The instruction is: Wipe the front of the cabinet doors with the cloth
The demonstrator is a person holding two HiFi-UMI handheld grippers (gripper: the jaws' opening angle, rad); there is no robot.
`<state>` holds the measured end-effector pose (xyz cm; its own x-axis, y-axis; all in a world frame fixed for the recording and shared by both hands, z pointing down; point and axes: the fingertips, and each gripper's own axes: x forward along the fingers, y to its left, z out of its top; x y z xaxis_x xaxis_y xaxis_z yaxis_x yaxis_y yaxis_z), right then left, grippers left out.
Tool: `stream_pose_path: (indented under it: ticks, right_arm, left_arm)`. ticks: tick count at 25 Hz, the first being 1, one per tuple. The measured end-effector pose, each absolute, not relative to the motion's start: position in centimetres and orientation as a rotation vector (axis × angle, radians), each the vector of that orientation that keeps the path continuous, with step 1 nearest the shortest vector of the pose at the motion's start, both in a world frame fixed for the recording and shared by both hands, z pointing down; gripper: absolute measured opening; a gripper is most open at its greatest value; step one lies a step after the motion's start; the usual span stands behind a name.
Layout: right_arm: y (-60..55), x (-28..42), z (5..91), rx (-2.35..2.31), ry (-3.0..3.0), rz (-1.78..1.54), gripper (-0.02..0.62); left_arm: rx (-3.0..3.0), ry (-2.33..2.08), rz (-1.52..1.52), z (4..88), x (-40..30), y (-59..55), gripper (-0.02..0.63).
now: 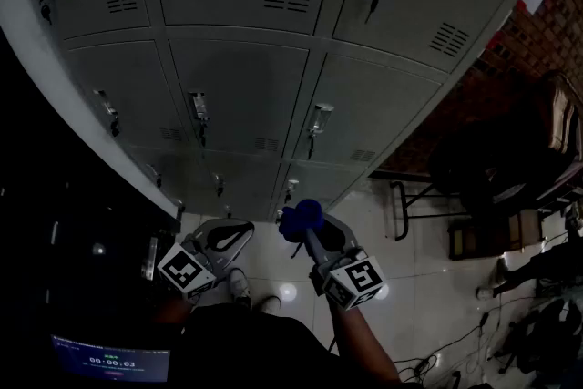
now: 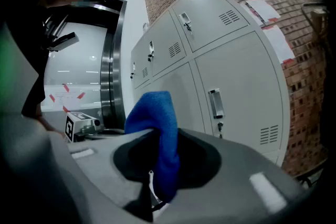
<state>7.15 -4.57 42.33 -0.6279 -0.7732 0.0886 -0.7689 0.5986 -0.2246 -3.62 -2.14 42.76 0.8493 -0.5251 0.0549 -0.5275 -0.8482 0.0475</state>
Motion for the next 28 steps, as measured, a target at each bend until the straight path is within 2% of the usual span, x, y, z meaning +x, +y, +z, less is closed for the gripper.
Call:
stream_pose_path:
  ticks: [15,28]
  right_arm:
    - [-18.7,9.1,33.1,-1.501,2.764,-0.145,0.071]
    - [-24.9,8.6,27.5,-1.514,2.747,-0.015,0.071]
  left_arm:
    - [2.988,-0.869,0.085,41.5,-5.3,-7.9,0.0]
    - [2.958,-0.854,0.068,41.3,-6.0,-8.1,0.0]
